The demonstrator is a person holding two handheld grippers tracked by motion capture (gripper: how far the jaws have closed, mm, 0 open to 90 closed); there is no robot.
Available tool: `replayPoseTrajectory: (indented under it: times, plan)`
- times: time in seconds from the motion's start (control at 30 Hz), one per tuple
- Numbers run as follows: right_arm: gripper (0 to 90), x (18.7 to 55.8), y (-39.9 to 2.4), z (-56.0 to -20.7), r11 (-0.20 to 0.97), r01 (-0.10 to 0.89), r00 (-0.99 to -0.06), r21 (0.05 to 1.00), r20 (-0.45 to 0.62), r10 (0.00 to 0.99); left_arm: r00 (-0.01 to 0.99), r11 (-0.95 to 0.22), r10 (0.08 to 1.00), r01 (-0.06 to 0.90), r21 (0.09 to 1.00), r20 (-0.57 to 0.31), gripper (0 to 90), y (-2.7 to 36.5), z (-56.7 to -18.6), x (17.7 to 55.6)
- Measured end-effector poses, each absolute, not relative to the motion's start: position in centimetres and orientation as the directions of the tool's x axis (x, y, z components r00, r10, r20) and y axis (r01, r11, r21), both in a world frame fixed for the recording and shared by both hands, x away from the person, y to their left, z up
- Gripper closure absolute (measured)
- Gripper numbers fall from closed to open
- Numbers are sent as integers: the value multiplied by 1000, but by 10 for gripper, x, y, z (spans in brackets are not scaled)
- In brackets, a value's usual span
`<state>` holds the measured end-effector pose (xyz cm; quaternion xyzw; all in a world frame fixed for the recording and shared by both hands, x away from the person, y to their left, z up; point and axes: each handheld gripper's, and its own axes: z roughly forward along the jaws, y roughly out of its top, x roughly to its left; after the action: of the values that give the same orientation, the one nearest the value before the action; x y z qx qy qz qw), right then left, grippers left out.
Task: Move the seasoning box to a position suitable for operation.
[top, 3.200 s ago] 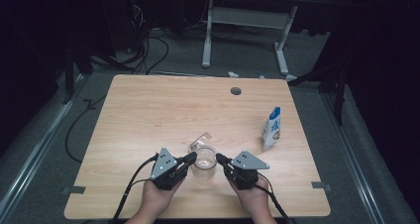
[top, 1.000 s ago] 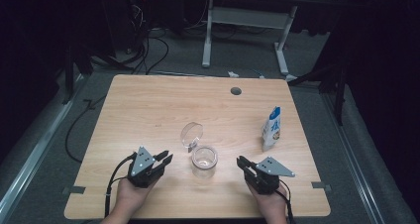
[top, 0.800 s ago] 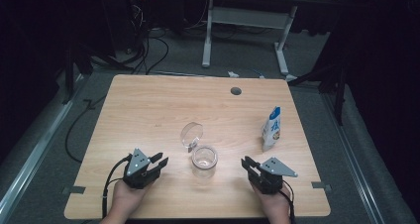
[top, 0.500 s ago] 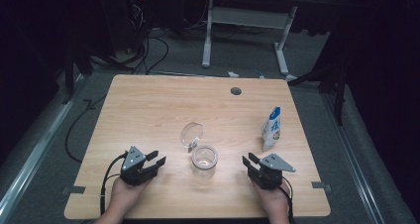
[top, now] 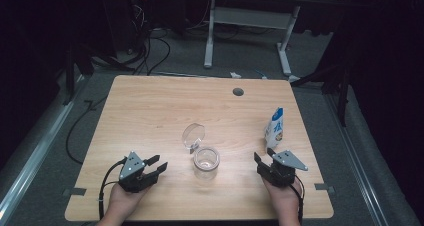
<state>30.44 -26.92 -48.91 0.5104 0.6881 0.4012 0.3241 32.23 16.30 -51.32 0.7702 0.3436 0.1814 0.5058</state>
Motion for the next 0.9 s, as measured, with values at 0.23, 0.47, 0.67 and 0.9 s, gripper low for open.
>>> replayPoseTrajectory:
  times: [0.23, 0.47, 0.67, 0.9]
  plan:
    - [333, 326, -285, -491, 124, 477, -223, 870, -16, 975, 709, -284, 704, 343, 895, -48, 572, 160, -517, 323]
    - [296, 341, -288, -494, 137, 493, -179, 859, -54, 982, 701, -277, 711, 350, 895, -54, 572, 163, -518, 324]
    - [255, 355, -289, -485, 133, 486, -133, 864, -77, 988, 700, -275, 712, 351, 895, -56, 572, 164, -518, 324]
    - [207, 376, -292, -480, 114, 507, -91, 854, -79, 993, 695, -273, 716, 355, 894, -58, 572, 165, -519, 325]
